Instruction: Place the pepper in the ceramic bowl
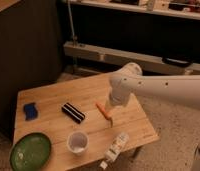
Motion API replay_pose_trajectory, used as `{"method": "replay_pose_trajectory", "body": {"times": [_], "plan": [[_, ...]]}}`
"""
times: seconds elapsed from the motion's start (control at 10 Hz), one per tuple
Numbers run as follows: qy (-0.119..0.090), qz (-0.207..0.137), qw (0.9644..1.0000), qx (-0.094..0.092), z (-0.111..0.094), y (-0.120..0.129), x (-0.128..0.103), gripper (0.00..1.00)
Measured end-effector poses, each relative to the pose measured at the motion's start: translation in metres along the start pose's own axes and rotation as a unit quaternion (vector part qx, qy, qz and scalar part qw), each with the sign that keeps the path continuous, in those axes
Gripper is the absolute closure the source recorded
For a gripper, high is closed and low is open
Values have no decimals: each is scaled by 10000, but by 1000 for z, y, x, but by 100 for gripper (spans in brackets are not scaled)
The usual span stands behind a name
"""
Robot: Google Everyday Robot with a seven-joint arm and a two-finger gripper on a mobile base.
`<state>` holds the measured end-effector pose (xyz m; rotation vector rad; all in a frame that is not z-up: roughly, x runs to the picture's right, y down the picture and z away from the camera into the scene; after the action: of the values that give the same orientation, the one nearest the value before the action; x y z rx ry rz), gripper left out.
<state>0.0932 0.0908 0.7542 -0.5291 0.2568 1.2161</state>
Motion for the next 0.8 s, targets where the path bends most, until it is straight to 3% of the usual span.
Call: {"method": "replay_pose_trajectory", "body": {"times": [0.4,0.8], "plan": [[248,-520,9982,-154,44,27,-7,35],[597,-842,9946,72,84,44,-20,35]]}}
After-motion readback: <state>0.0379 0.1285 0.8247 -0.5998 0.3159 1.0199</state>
